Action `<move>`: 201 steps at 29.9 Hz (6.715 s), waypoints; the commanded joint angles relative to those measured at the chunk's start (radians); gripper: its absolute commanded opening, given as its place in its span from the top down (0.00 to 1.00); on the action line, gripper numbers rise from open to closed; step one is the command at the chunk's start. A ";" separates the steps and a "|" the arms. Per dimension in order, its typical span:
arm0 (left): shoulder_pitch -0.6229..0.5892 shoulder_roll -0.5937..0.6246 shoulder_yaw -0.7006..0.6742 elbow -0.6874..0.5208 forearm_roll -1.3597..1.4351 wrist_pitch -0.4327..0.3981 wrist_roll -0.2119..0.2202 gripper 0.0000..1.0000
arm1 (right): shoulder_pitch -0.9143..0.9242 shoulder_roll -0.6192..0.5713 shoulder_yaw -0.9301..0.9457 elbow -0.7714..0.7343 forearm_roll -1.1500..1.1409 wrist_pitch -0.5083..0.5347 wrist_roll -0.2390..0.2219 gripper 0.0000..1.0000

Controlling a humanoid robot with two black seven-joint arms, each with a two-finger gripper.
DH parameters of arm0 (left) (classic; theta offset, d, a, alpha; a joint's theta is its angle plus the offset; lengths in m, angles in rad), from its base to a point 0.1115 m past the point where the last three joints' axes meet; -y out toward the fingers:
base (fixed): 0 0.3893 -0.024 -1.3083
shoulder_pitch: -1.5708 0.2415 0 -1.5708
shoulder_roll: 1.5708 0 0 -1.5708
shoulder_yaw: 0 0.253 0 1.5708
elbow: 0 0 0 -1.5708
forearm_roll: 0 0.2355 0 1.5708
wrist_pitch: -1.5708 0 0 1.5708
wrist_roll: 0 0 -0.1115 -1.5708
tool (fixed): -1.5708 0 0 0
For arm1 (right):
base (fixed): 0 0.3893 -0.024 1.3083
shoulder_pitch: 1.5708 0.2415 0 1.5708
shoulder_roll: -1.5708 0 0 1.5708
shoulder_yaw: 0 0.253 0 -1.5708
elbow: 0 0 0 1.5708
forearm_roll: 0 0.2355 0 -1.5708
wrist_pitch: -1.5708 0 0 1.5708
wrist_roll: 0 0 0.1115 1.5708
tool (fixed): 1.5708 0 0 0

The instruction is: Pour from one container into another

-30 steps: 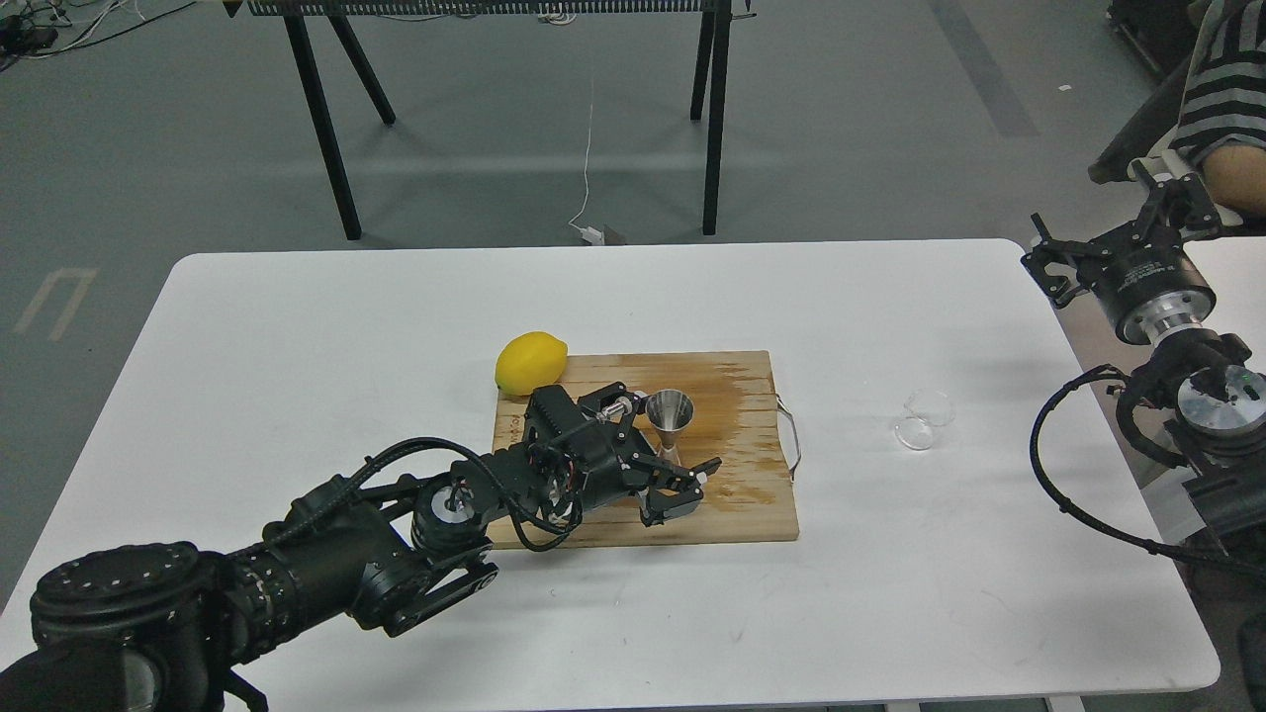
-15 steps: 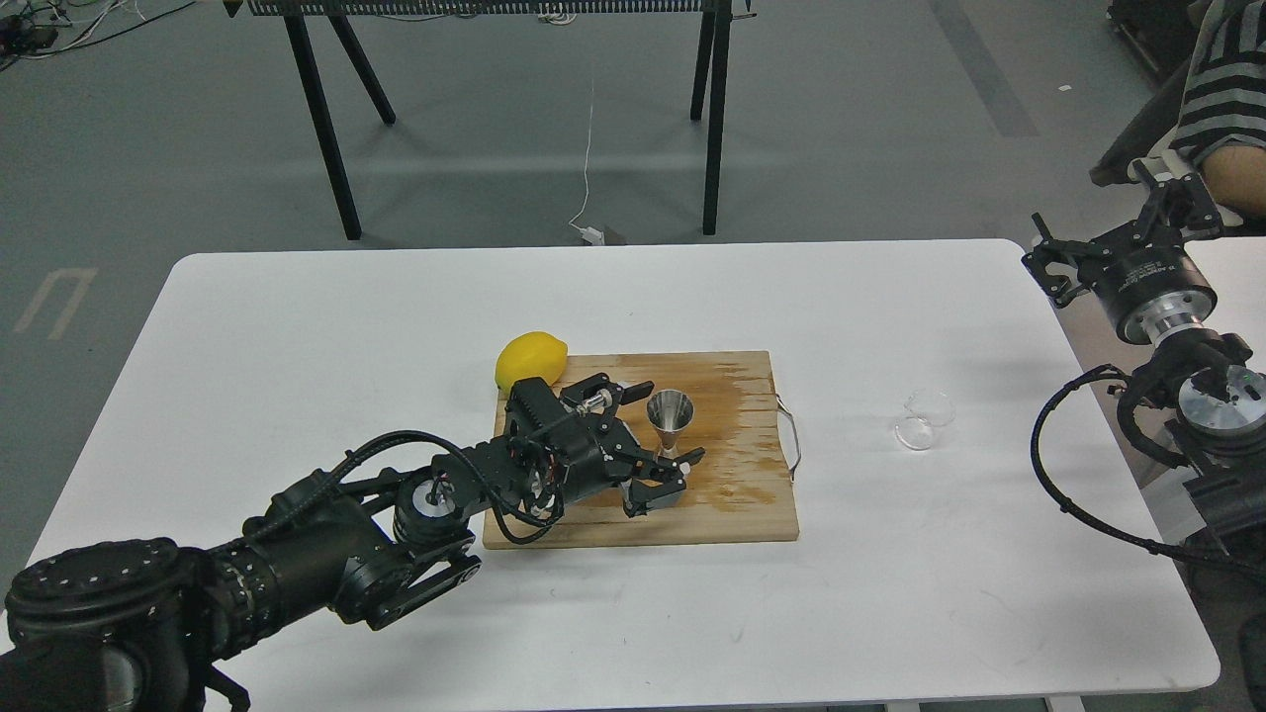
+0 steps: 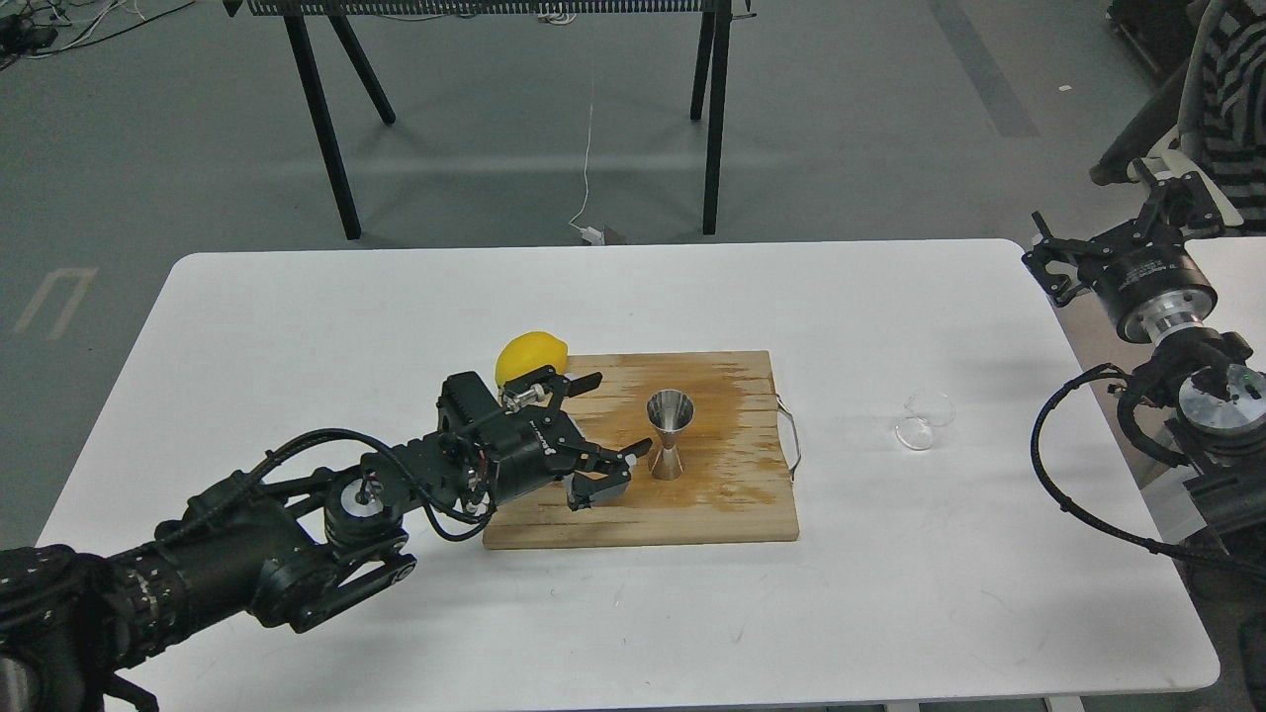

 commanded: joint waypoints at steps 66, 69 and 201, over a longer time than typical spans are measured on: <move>-0.190 0.302 -0.613 0.446 -1.803 -0.902 -0.015 0.01 | -0.762 0.235 0.385 0.676 0.083 -0.205 0.000 0.01; -0.190 0.303 -0.613 0.446 -1.803 -0.902 -0.015 0.01 | -0.747 0.256 0.385 0.676 0.083 -0.274 0.005 0.01; -0.214 0.326 -0.614 0.438 -1.804 -0.902 -0.023 0.01 | -0.101 0.054 -0.491 0.996 -0.588 -0.733 -0.034 0.76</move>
